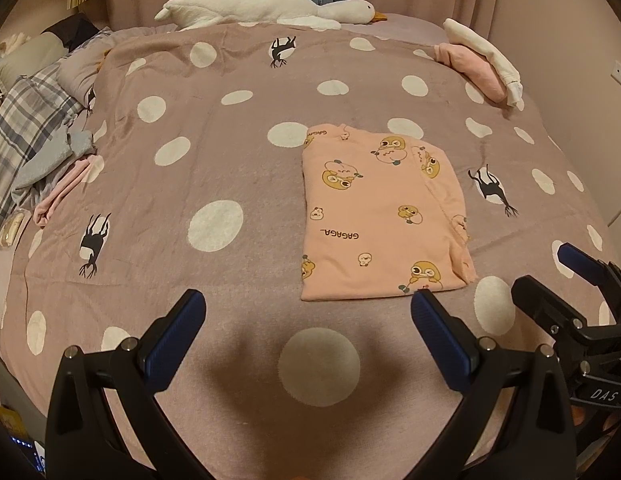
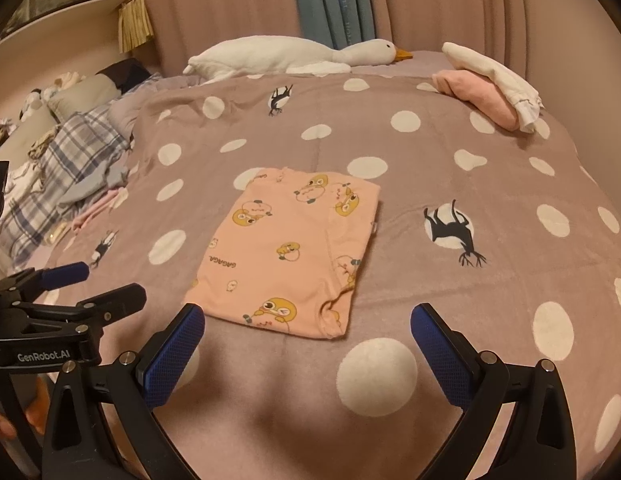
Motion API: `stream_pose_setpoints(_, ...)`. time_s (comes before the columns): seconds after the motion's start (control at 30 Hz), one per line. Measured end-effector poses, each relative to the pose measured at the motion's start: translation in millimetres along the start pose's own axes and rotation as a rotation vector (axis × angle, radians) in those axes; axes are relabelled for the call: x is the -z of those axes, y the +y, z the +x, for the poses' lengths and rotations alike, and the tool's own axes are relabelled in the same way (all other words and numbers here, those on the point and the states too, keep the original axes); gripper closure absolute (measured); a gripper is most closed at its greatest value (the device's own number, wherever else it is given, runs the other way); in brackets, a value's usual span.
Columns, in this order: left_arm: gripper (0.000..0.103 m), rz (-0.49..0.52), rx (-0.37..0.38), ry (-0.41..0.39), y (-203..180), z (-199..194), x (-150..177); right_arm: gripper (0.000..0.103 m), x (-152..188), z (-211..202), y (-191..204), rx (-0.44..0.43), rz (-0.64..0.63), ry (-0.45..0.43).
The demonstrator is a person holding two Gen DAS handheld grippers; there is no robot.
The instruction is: Fold small clothes
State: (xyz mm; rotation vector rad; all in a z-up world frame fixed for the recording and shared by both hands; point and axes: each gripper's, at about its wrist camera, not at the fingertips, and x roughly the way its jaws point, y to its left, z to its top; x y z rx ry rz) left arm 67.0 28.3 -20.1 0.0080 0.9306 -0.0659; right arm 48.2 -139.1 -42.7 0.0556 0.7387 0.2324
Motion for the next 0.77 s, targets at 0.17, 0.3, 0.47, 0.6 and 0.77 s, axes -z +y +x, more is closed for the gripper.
stream_pose_setpoints(0.17,0.0,0.004,0.001,-0.003,-1.9,-0.7,0.4,0.001,1.1,-1.0,0.3,0.002,-0.001,0.002)
stream_pose_setpoints(0.3,0.0,0.006,0.0,-0.009,-3.2,-2.3,0.3,0.001,1.4,-1.5,0.6,0.001,-0.002,0.002)
stream_pose_setpoints(0.47,0.0,0.008,-0.002,-0.01,-4.1,-2.7,0.0,0.001,0.8,-0.7,1.1,-0.003,-0.003,0.003)
stream_pose_setpoints(0.6,0.0,0.012,-0.001,-0.009,-5.2,-2.8,0.3,0.001,1.1,-0.9,1.2,-0.003,-0.003,0.004)
stream_pose_setpoints(0.77,0.0,0.01,-0.001,-0.006,-5.4,-2.3,0.3,0.001,1.2,-0.2,2.0,-0.004,0.002,0.004)
